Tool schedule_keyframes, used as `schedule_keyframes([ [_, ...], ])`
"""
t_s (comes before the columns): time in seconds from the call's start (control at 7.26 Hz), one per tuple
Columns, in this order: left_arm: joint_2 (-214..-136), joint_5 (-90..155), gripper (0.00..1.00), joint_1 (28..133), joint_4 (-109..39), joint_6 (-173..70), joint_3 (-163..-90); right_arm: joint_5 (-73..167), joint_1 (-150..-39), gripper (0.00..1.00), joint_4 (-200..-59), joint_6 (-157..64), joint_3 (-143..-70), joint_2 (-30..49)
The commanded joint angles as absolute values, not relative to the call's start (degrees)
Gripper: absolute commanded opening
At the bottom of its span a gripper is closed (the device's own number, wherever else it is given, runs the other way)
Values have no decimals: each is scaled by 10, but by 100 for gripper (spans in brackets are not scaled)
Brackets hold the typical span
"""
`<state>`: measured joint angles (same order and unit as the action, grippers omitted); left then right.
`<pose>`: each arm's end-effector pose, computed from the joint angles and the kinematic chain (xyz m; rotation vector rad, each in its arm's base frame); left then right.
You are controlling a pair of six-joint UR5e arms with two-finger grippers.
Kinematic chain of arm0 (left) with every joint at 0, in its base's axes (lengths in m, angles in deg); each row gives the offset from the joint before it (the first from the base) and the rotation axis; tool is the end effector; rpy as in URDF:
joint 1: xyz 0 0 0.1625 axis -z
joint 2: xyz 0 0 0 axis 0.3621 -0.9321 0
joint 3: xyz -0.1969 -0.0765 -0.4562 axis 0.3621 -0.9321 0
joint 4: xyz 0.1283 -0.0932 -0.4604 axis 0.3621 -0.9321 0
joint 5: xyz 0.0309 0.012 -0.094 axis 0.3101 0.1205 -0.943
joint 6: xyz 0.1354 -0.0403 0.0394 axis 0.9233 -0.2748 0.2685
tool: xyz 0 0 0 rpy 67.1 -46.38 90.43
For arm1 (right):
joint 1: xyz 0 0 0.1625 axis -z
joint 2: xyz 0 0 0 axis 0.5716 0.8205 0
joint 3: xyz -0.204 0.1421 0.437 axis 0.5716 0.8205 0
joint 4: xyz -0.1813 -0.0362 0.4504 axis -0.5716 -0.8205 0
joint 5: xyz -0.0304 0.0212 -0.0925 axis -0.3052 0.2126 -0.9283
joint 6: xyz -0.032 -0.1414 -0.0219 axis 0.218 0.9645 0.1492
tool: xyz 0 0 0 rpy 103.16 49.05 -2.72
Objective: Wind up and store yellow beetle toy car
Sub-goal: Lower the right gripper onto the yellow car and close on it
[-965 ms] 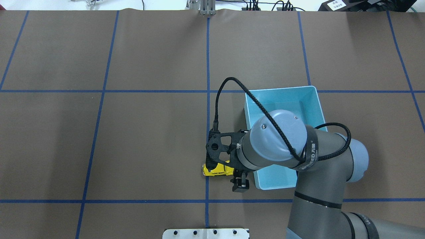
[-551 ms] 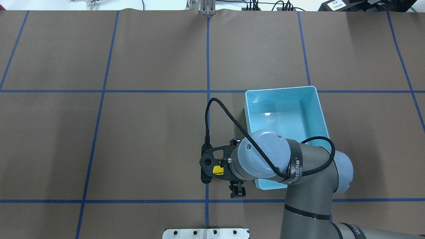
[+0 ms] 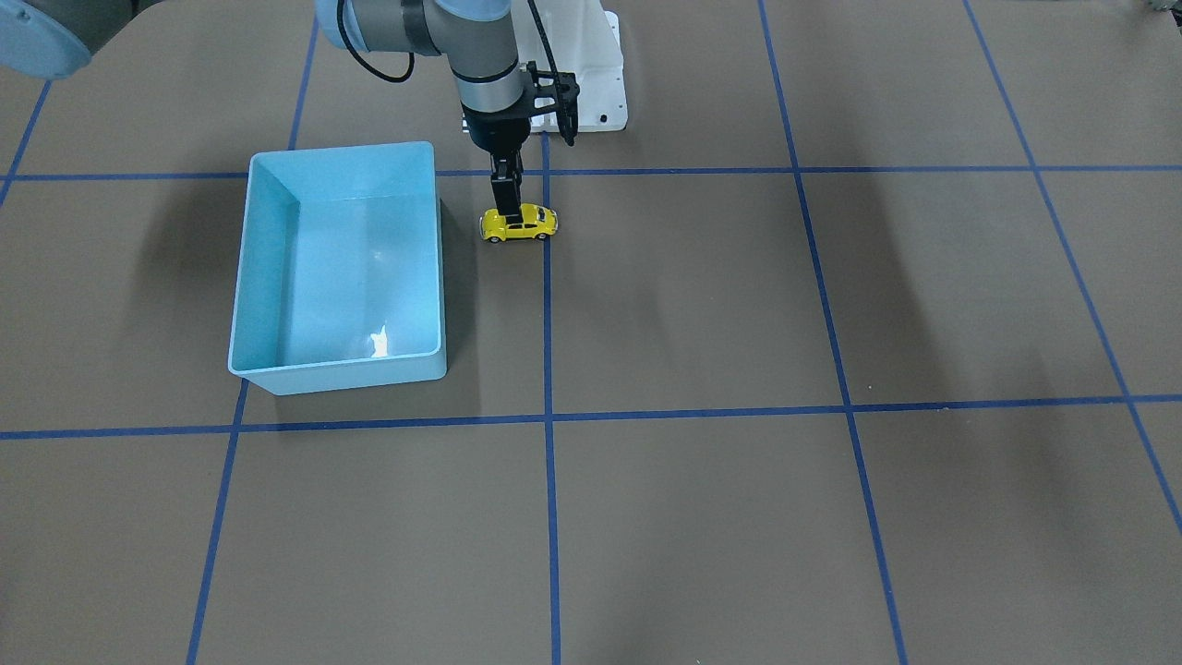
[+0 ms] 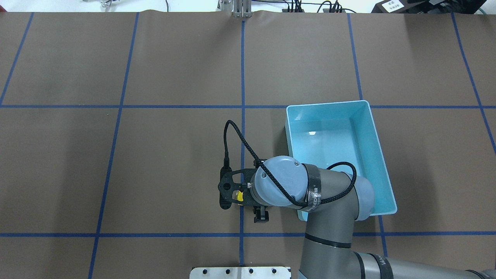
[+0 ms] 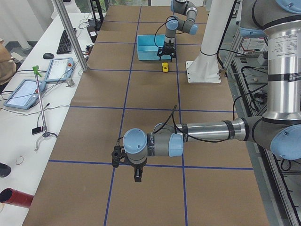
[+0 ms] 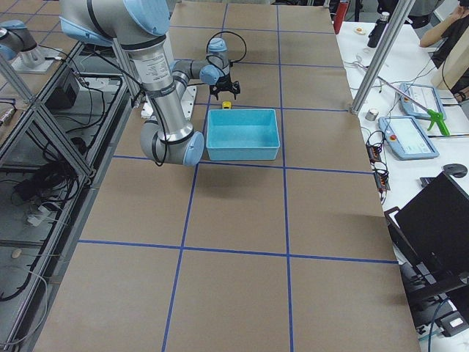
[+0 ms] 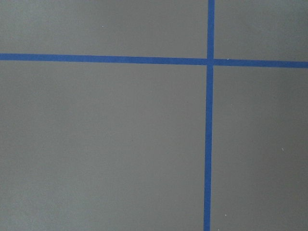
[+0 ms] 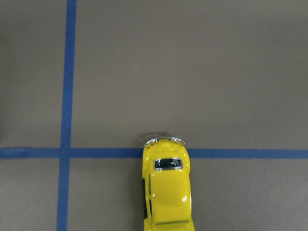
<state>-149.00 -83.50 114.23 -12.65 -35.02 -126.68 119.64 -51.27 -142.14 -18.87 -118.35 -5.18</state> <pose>-0.0522 -0.5084 0.8035 0.0174 0.8257 -0.0255 -0.7028 -0.3300 0.2385 0.7532 -0.5857 -1.4161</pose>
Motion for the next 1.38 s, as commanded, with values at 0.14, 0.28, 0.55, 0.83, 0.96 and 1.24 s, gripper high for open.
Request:
schedule_keyframes([
  [0.14, -1490, -835, 100, 1142, -127, -350, -1264, 1186, -504, 100, -1415, -194, -1169, -54],
  [0.28, -1490, -835, 100, 1142, -127, -350, -1264, 1183, -503, 100, -1415, -197, -1167, -52],
  [0.55, -1490, -835, 100, 1142, -126, -350, -1264, 1172, -502, 100, -1378, -199, -1149, -44],
  [0.83, -1490, -835, 100, 1142, -126, -350, -1264, 1166, -500, 100, -1374, -209, -1140, -46],
  [0.96, -1490, -835, 100, 1142, -126, -350, -1264, 1161, -496, 100, -1368, -210, -1134, -46],
  [1.24, -1490, -835, 100, 1142, -126, -352, -1265, 1160, -487, 88, -1365, -235, -1132, -44],
])
